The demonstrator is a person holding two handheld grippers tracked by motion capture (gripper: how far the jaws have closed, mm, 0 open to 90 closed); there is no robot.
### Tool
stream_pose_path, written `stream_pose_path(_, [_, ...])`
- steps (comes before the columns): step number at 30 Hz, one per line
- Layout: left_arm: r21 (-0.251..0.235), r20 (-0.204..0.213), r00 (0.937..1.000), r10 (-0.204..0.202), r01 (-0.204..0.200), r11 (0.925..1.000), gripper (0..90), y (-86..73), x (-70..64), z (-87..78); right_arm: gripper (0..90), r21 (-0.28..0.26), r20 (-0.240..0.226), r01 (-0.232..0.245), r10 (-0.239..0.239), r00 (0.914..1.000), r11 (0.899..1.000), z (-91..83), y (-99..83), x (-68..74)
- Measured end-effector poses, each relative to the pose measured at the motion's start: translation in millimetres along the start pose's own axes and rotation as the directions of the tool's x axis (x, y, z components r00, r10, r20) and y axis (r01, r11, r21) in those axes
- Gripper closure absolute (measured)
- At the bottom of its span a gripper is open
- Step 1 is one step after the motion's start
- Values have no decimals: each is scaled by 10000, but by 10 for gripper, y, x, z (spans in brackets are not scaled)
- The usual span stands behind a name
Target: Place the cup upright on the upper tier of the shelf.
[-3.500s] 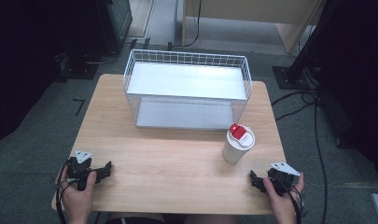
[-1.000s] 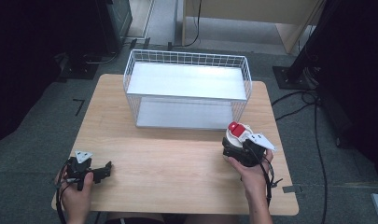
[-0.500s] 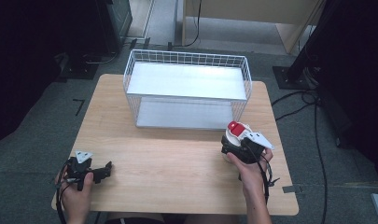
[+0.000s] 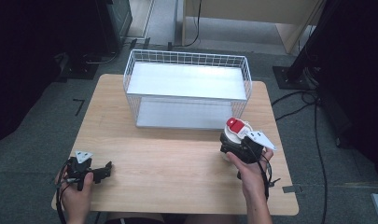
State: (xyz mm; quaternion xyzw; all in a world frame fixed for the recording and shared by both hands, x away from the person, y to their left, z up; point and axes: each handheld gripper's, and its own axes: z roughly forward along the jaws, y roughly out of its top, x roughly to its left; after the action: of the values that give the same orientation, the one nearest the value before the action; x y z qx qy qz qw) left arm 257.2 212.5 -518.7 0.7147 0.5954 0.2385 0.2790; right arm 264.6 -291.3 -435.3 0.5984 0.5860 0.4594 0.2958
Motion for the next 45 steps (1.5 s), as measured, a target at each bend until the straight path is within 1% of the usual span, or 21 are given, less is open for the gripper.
stream_pose_path(3, [-1,-3,10000,12,-12,10000,0,0,0,0,5,-178,-107,114,-116,9999,9998,-34,56,44])
stream_pose_path(5, [-7,10,10000,18,-18,10000,0,0,-2,1,5,-447,-269,274,-286,9992,9986,-82,150,129])
stream_pose_path(9, [-10,9,10000,21,-21,10000,0,0,-1,1,5,-698,-406,423,-452,9982,9967,-116,228,207])
stream_pose_path(12, [-10,12,10000,20,-20,10000,0,0,-2,1,5,-1152,-581,594,-664,9961,9916,-151,338,318])
stream_pose_path(15, [-7,14,10000,21,-21,10000,0,0,-1,1,5,-1479,-769,731,-852,9934,9863,-161,416,387])
stream_pose_path(17, [-1,18,10000,27,-27,10000,0,0,-1,0,5,-1595,-855,694,-838,9928,9848,-163,441,412])
stream_pose_path(20, [-16,6,10000,23,-23,10000,0,0,-1,1,5,-2279,-978,798,-1044,9897,9704,-173,552,509])
stream_pose_path(22, [-17,7,10000,14,-14,10000,0,0,-2,1,5,-2428,-1034,757,-1034,9893,9671,-180,587,535])
stream_pose_path(23, [-13,9,10000,17,-17,10000,0,0,-1,1,5,-2737,-1069,770,-1099,9882,9587,-192,658,581])
stream_pose_path(24, [-13,9,10000,17,-17,10000,0,0,-1,1,5,-2737,-1069,770,-1099,9882,9587,-192,658,581])
stream_pose_path(25, [-14,8,10000,26,-26,10000,0,0,-1,1,5,-2958,-1061,790,-1149,9877,9520,-200,731,631])
stream_pose_path(27, [-14,8,10000,24,-24,10000,0,0,-1,1,5,-3194,-1098,783,-1190,9868,9444,-201,796,673])
stream_pose_path(29, [-14,8,10000,23,-23,10000,0,0,-1,1,5,-3368,-1141,758,-1206,9861,9385,-196,852,716])
stream_pose_path(30, [-14,8,10000,23,-23,10000,0,0,-1,1,5,-3368,-1141,758,-1206,9861,9385,-196,852,716])
stream_pose_path(31, [-17,8,10000,21,-21,10000,0,0,-1,2,6,-3524,-1126,738,-1206,9863,9330,-182,903,754])
stream_pose_path(32, [-17,8,10000,21,-21,10000,0,0,-1,2,6,-3524,-1126,738,-1206,9863,9330,-182,903,754])
stream_pose_path(35, [-17,11,10000,11,-11,10000,0,0,-2,1,5,-3812,-1156,640,-1162,9865,9223,-135,1004,812])
stream_pose_path(40, [-16,10,10000,12,-12,10000,0,0,-2,1,5,-4108,-992,817,-1336,9861,9081,-59,1148,890])
stream_pose_path(42, [-19,8,10000,19,-19,10000,0,0,-1,2,6,-4146,-993,828,-1355,9858,9062,-47,1168,900])
stream_pose_path(43, [-15,10,10000,16,-16,10000,0,0,-1,1,6,-4273,-976,864,-1410,9852,9000,-14,1227,933])
stream_pose_path(45, [-19,10,10000,12,-12,10000,0,0,-2,2,5,-4364,-1004,926,-1506,9835,8950,12,1273,955])
